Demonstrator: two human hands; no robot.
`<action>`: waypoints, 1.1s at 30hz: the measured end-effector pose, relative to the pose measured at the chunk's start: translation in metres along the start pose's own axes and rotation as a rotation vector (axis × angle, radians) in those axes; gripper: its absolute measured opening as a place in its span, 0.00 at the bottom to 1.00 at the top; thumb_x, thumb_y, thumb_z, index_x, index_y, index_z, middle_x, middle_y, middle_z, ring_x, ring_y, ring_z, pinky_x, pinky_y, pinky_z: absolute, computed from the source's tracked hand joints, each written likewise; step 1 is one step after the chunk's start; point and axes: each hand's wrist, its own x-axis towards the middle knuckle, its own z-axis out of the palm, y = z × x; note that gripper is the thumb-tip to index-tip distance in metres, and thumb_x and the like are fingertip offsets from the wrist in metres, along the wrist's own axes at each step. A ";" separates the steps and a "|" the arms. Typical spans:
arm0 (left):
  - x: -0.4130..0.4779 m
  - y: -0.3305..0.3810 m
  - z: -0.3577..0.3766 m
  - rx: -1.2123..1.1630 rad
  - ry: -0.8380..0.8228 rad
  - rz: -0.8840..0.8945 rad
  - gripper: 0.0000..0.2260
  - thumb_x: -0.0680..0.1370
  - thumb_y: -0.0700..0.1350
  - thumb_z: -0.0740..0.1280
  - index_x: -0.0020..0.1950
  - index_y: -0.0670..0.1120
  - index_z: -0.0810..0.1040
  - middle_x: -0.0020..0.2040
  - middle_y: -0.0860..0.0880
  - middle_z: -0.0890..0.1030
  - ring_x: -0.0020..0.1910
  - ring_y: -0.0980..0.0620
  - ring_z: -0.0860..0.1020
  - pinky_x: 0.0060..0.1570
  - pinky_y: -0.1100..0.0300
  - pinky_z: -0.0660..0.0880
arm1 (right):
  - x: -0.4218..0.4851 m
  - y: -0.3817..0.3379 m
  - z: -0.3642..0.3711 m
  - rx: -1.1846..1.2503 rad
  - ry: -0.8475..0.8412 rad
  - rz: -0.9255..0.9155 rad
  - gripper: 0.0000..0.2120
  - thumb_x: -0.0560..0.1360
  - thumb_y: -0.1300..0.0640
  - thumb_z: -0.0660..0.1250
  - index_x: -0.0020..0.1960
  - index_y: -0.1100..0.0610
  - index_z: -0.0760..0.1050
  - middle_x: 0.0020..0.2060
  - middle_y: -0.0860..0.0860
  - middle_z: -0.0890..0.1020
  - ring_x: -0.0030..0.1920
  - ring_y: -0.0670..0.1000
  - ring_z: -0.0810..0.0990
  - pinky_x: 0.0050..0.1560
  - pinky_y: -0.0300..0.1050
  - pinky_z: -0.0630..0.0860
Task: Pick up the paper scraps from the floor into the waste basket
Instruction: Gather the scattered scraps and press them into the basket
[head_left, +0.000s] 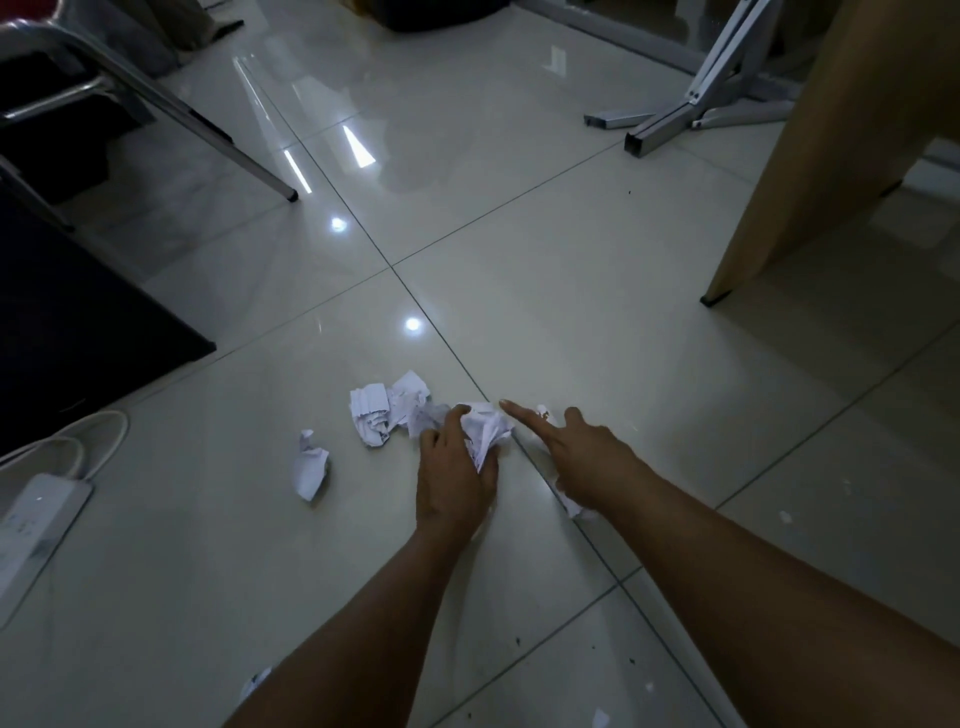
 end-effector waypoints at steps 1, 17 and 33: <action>-0.001 -0.001 -0.003 -0.004 -0.007 -0.029 0.27 0.75 0.50 0.70 0.71 0.46 0.66 0.61 0.45 0.76 0.59 0.47 0.72 0.55 0.59 0.72 | 0.003 -0.004 0.001 -0.008 -0.001 -0.013 0.44 0.77 0.59 0.63 0.73 0.30 0.37 0.59 0.59 0.69 0.49 0.61 0.77 0.47 0.49 0.74; -0.037 -0.007 -0.022 -0.234 -0.027 0.001 0.17 0.67 0.61 0.74 0.49 0.53 0.81 0.41 0.57 0.83 0.40 0.56 0.80 0.42 0.56 0.78 | -0.017 -0.028 0.009 -0.020 -0.034 0.068 0.19 0.76 0.61 0.62 0.63 0.46 0.65 0.59 0.55 0.65 0.53 0.62 0.71 0.44 0.49 0.72; 0.035 -0.041 -0.071 -0.030 0.338 -0.006 0.18 0.72 0.59 0.70 0.55 0.50 0.75 0.49 0.52 0.79 0.49 0.47 0.76 0.48 0.60 0.69 | -0.025 -0.035 -0.003 -0.041 -0.024 0.083 0.42 0.79 0.59 0.62 0.75 0.35 0.36 0.58 0.57 0.67 0.52 0.60 0.72 0.41 0.48 0.71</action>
